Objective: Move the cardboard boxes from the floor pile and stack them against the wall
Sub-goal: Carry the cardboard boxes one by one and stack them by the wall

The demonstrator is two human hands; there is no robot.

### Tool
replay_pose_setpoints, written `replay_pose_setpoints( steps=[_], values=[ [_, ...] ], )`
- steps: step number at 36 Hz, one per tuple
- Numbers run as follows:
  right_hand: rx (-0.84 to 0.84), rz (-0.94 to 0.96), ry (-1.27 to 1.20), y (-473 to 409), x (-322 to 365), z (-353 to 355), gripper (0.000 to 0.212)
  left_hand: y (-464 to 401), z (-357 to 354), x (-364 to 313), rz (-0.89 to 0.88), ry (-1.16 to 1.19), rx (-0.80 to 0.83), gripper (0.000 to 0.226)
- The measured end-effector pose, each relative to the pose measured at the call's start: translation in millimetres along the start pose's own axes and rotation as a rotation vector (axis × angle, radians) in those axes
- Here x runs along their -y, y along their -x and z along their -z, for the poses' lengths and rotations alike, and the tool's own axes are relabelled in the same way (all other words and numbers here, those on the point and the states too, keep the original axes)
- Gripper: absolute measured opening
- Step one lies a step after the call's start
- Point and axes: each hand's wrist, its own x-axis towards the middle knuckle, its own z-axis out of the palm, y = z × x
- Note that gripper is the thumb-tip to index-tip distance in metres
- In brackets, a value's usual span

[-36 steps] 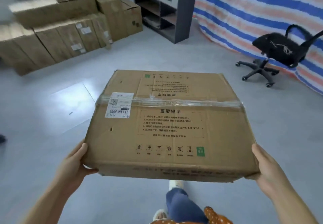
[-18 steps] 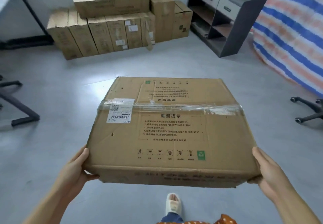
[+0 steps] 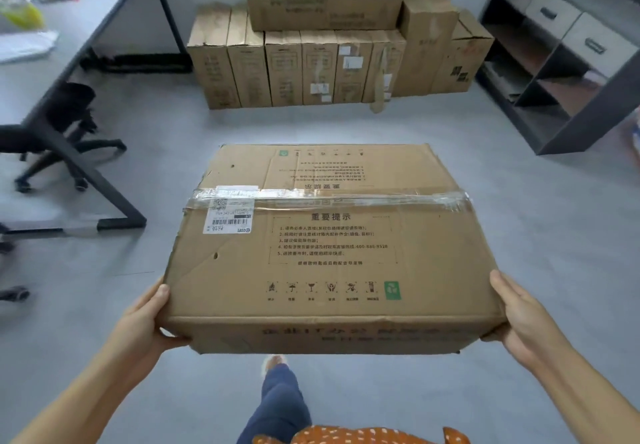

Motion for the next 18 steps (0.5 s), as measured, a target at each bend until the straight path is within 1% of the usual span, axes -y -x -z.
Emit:
replay_pose_setpoints(
  steps=[5,9,13,18],
  values=[
    [0.047,-0.014,-0.012,-36.0,38.9,-90.1,0.03,-63.4,36.2,-64.9,-0.025,-0.003,-0.025,0.031],
    [0.085,-0.016,-0.012,-61.8,65.9,-145.1,0.031,-108.0,58.3,-103.5,-0.036,-0.002,-0.041,0.031],
    [0.112,0.003,-0.013,-90.0,92.4,-183.5,0.031,-147.0,64.6,-131.0,-0.028,0.039,-0.031,0.031],
    [0.125,0.009,0.017,-134.9,127.3,-216.2,0.029,-196.0,49.8,-157.9,-0.019,0.069,-0.038,0.029]
  ],
)
